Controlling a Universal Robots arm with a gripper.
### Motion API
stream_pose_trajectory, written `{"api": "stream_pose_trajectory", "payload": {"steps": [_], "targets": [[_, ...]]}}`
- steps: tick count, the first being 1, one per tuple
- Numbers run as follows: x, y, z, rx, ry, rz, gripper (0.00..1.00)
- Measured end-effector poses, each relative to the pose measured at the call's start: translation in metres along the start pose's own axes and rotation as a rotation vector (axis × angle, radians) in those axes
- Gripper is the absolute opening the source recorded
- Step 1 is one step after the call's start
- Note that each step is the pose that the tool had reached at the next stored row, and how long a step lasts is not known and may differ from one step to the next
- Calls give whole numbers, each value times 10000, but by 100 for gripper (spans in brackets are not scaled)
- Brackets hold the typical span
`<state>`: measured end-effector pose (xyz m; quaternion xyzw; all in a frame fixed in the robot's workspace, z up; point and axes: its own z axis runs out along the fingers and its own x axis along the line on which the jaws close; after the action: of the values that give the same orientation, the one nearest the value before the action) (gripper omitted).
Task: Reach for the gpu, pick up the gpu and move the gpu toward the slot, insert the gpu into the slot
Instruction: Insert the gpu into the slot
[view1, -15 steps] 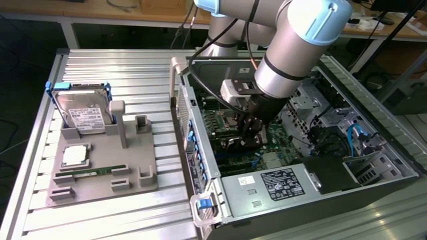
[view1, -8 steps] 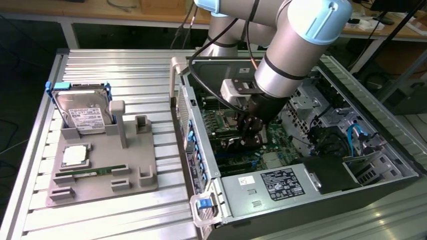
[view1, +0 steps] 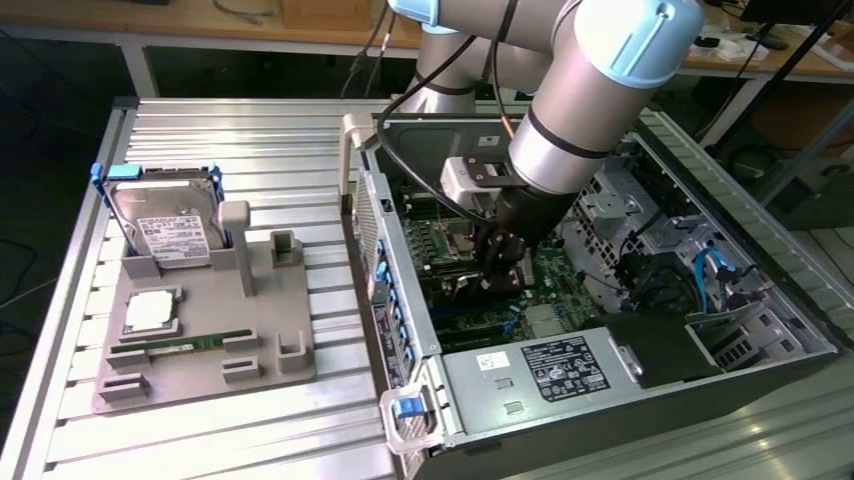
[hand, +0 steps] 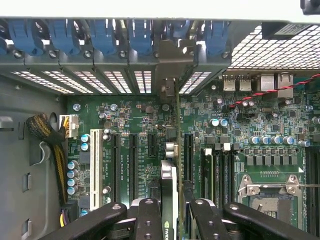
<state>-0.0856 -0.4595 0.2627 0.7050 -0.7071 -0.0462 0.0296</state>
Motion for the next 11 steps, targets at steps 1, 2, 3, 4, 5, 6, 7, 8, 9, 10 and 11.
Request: {"api": "stream_pose_trajectory", "payload": {"steps": [1,2,3,4,5,6,7,8,9,10,11], "targets": [[0,0,0,0,0,0,27],[-1,1,0,0,0,-1,27],[-2,2,0,0,2,-16,27],[-2,2,1,-1,6,-47,27],[-2,3,1,-1,11,-86,27],[-2,4,1,-2,16,-117,27],[-2,4,1,-3,23,-148,27],[-3,4,2,-3,30,-177,27],[-3,4,3,-5,41,-203,27],[-3,4,4,-8,52,-214,27],[-3,4,7,-8,59,-218,27]]}}
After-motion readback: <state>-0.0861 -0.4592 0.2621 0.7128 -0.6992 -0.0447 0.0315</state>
